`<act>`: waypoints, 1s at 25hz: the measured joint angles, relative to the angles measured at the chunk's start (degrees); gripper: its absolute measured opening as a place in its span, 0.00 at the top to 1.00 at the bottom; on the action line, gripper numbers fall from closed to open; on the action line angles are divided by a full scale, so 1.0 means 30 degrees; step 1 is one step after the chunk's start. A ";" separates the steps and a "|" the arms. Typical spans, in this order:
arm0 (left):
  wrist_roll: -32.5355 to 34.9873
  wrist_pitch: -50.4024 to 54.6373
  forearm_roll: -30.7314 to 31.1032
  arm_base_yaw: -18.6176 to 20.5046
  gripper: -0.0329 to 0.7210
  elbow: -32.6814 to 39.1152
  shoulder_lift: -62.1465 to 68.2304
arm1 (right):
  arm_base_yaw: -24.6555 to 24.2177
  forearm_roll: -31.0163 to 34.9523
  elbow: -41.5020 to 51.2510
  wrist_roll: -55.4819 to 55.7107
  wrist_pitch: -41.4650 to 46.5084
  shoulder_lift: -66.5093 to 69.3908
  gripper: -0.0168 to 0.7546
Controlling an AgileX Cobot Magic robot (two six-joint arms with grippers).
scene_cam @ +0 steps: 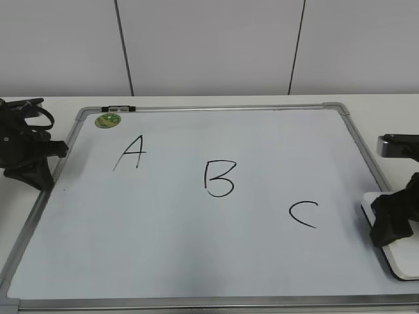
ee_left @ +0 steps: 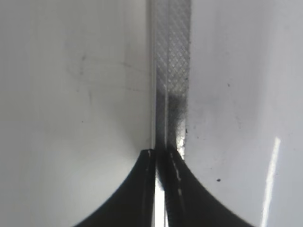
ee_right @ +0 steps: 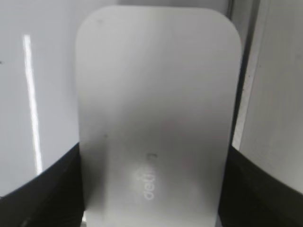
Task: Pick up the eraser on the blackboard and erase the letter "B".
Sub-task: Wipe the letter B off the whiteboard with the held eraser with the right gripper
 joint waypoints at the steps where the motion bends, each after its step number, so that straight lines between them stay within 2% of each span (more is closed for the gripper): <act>1: 0.0000 0.0000 0.0000 0.0000 0.95 0.0000 0.0000 | 0.0000 0.0114 -0.0026 -0.0094 0.0000 -0.0030 0.27; 4: 0.0000 0.0000 0.0000 0.0000 0.95 0.0000 0.0000 | 0.0043 0.1337 -0.0351 -0.1248 0.0408 -0.0030 0.27; 7: 0.0000 0.0000 0.0000 0.0000 0.95 0.0000 0.0000 | 0.0718 0.1666 -0.1174 -0.1900 0.1558 -0.0030 0.27; 17: 0.0000 0.0000 0.0000 0.0000 0.95 0.0000 0.0000 | 0.6742 0.1487 -0.6633 -0.1092 0.2721 0.0521 0.27; 25: 0.0000 0.0000 0.0000 0.0000 0.95 0.0000 0.0000 | 0.8632 0.0950 -1.3035 -0.0573 0.5193 0.4843 0.27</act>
